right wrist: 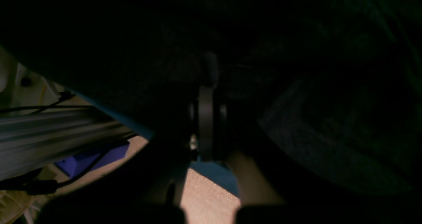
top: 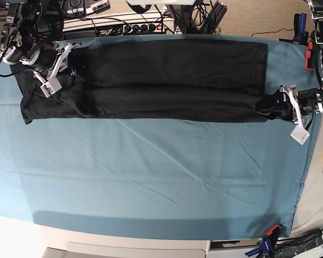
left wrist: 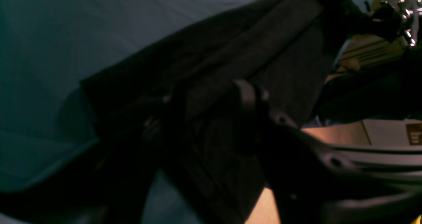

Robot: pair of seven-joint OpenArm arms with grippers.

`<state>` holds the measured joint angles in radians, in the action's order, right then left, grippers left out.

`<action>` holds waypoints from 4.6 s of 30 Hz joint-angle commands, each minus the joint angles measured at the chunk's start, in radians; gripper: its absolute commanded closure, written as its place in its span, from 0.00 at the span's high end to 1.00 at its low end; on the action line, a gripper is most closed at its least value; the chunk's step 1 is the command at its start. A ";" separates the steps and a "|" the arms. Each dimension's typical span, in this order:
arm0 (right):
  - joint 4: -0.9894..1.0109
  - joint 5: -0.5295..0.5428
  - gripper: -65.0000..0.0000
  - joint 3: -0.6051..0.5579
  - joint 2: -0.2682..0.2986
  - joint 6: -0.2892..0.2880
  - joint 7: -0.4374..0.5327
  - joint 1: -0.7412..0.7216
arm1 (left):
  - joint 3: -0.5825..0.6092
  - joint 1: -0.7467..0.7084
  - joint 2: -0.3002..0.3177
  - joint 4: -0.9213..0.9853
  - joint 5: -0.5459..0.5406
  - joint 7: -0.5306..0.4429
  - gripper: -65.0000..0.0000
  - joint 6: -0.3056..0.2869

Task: Fold the T-shirt properly
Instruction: 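Hold the folded strip end down with the right gripper, then open the left gripper and lift it off its strip end, then lower the left gripper onto the strip end and grasp it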

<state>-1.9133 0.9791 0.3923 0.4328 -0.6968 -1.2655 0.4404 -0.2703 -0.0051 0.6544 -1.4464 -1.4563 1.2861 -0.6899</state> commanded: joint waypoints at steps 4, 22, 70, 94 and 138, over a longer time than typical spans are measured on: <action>-0.018 0.022 0.00 0.006 0.018 -0.001 -0.008 -0.002 | -0.010 0.013 0.022 -0.014 -0.027 -0.015 0.38 -0.008; -0.018 0.024 0.16 0.006 0.019 -0.001 -0.104 -0.003 | -0.010 0.013 0.022 -0.014 -0.027 -0.016 0.38 -0.008; -0.280 -0.169 0.34 0.009 -0.010 -0.001 0.114 -0.077 | -0.119 -0.048 0.029 -0.010 0.356 -0.214 0.46 0.257; -0.279 -0.206 0.34 0.009 -0.072 -0.001 0.115 -0.069 | -0.298 -0.042 0.182 0.288 0.052 -0.119 0.44 0.197; -0.278 -0.243 0.34 0.009 -0.073 -0.001 0.129 -0.058 | -0.147 -0.072 -0.061 0.288 -0.027 -0.084 0.44 0.130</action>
<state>-2.1777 0.7296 0.3927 0.3485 -0.6971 -1.1622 0.3878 -0.4126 -0.0887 0.5762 -1.1469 -1.4570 1.2095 -0.5571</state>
